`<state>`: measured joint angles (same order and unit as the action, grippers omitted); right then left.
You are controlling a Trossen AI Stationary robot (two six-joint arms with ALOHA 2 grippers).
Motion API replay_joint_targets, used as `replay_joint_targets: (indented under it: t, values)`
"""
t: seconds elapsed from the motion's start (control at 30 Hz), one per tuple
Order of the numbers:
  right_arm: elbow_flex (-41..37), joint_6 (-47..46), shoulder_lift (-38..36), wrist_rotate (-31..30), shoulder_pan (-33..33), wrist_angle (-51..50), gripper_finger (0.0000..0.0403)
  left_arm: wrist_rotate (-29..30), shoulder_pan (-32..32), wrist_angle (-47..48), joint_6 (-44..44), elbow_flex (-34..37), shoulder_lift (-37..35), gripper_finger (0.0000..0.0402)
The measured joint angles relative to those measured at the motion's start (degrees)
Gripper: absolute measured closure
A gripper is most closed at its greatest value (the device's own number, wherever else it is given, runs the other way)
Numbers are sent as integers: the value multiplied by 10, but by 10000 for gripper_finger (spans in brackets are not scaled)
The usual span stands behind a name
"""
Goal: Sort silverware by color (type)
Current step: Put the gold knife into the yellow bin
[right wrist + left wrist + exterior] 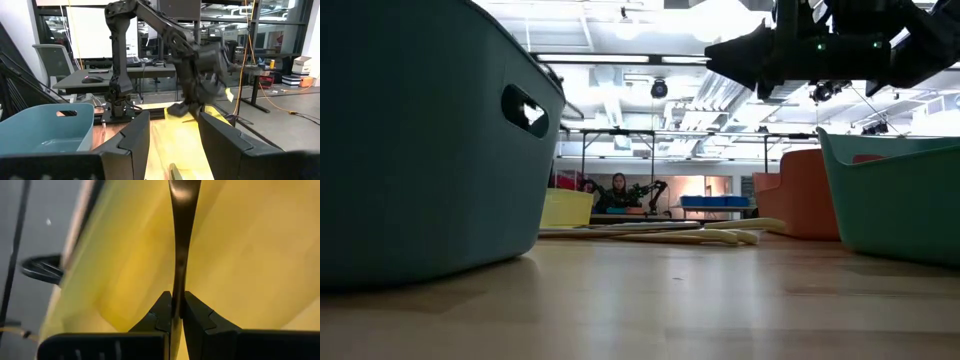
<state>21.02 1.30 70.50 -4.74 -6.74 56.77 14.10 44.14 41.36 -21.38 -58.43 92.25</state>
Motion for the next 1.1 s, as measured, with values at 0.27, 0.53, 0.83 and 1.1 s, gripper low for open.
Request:
replay_joint_targets:
  t: [0.27,0.53,0.83,1.1]
  values:
    - [0,0,0,0,0,0,249,31,0,8,-21,0,69,394]
    - [0,-2,0,0,0,0,249,38,0,6,-71,-1,97,383]
    - [0,-11,0,0,0,0,249,57,0,1,-83,0,101,363]
    - [0,-9,0,0,0,0,249,59,0,5,-83,0,100,345]
